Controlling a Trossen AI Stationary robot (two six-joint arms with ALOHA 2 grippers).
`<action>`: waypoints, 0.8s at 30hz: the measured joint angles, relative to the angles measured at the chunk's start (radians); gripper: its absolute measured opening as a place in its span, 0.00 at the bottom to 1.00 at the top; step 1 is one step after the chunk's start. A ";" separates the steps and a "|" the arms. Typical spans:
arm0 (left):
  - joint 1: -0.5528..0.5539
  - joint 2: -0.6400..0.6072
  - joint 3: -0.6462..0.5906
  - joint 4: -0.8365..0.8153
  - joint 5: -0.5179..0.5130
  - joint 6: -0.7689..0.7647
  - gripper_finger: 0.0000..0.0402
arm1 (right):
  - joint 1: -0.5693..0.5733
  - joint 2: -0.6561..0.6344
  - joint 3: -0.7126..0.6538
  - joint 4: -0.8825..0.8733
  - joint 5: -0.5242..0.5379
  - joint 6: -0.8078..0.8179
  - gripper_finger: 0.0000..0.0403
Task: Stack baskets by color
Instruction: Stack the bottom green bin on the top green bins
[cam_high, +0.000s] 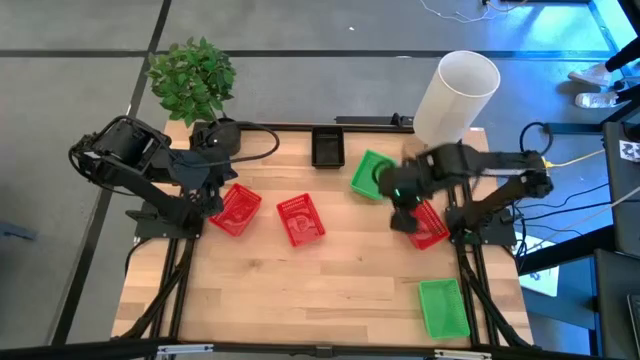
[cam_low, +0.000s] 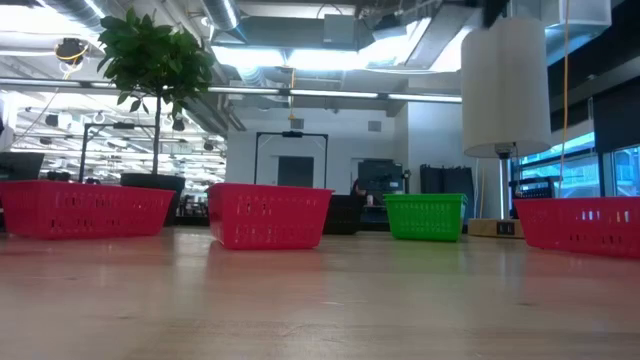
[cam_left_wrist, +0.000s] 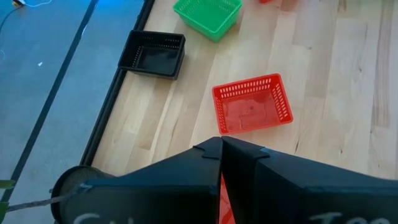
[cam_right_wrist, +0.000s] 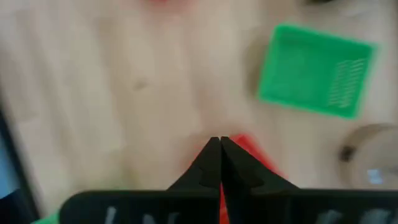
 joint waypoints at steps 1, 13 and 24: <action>0.000 0.000 0.000 0.000 0.000 0.000 0.00 | 0.044 -0.003 0.000 -0.010 -0.011 0.037 0.00; -0.019 0.000 0.000 0.000 0.088 0.026 0.00 | 0.505 0.015 -0.001 0.033 -0.226 0.356 0.00; -0.070 0.000 0.000 0.000 0.091 -0.038 0.00 | 0.568 0.032 -0.001 -0.023 -0.155 0.439 0.05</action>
